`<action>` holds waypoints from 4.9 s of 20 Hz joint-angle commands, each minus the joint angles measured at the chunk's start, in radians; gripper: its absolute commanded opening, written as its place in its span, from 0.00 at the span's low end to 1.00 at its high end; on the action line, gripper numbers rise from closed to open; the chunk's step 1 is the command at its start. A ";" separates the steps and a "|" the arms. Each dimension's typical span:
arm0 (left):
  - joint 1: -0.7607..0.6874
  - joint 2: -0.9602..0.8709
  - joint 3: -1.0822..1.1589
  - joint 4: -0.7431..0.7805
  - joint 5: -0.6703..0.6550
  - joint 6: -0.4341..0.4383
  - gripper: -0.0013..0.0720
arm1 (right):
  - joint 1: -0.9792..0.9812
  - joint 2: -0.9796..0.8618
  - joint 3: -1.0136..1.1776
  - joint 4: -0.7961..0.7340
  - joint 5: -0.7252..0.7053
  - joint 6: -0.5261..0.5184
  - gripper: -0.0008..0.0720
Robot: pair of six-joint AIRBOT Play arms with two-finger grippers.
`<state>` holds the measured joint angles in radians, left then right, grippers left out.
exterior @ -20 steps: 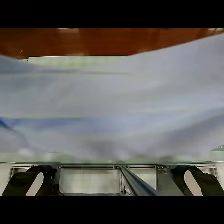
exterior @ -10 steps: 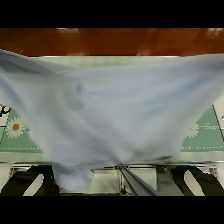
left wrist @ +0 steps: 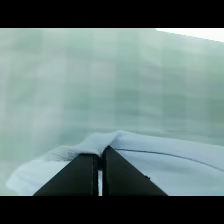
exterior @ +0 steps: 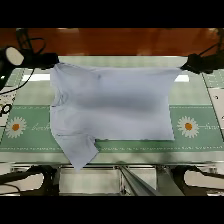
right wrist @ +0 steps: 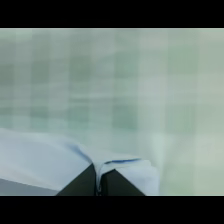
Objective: Fold the shirts.
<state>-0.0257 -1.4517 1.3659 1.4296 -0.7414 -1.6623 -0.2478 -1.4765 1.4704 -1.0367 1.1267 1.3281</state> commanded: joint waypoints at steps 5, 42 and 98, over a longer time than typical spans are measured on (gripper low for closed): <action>0.050 -0.333 0.301 -0.187 -0.205 -0.001 0.04 | 0.000 -0.314 0.203 0.119 0.008 -0.006 0.04; 0.292 -0.099 -0.034 -0.274 -0.777 0.211 0.71 | -0.089 -0.180 -0.014 -0.221 0.432 0.112 0.57; 0.349 0.279 -0.628 -0.587 -0.437 0.404 0.04 | -0.334 0.171 -0.663 0.296 0.269 -0.169 0.04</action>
<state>0.3229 -1.1599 0.6464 0.9161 -1.1927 -1.2675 -0.5858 -1.3029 0.7540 -0.8295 1.4109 1.1660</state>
